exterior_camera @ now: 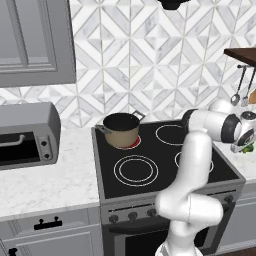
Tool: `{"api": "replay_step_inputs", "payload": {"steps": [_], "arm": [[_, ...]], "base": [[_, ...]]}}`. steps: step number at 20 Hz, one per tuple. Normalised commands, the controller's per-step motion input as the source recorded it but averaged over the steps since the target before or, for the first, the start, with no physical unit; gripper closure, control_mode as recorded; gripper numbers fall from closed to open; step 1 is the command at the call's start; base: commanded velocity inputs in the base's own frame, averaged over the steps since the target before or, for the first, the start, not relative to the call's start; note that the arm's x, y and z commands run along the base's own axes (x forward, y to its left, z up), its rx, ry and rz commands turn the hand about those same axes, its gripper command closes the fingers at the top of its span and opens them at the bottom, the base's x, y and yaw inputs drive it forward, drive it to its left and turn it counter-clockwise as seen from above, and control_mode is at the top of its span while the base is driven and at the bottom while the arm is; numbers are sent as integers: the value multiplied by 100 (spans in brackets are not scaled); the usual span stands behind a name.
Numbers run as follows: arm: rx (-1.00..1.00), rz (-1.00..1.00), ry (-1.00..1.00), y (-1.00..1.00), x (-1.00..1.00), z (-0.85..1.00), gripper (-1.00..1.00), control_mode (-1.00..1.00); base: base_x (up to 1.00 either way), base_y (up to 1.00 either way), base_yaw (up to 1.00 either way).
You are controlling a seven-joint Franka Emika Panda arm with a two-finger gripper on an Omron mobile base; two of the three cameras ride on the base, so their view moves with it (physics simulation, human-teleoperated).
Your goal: Put the broccoli and tomato in the pot. Retrieve the spatula and lightly stir the vegetables in the pot.
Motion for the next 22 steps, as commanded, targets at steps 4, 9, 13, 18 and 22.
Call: {"api": "replay_step_inputs", "payload": {"steps": [4, 9, 13, 18, 22], "arm": [[0, 2, 0, 8, -18, 4, 100, -100], [1, 2, -5, 51, -34, 38, 100, -100], [0, 1, -10, 99, -30, 89, 100, -100], [0, 0, -2, 100, -18, 100, 100, -100], [0, 0, 0, 100, -19, 100, 100, -100]], "base": [[0, 0, 0], [0, 0, 0], [0, 0, 0], [0, 0, 0], [0, 0, 0]]}}
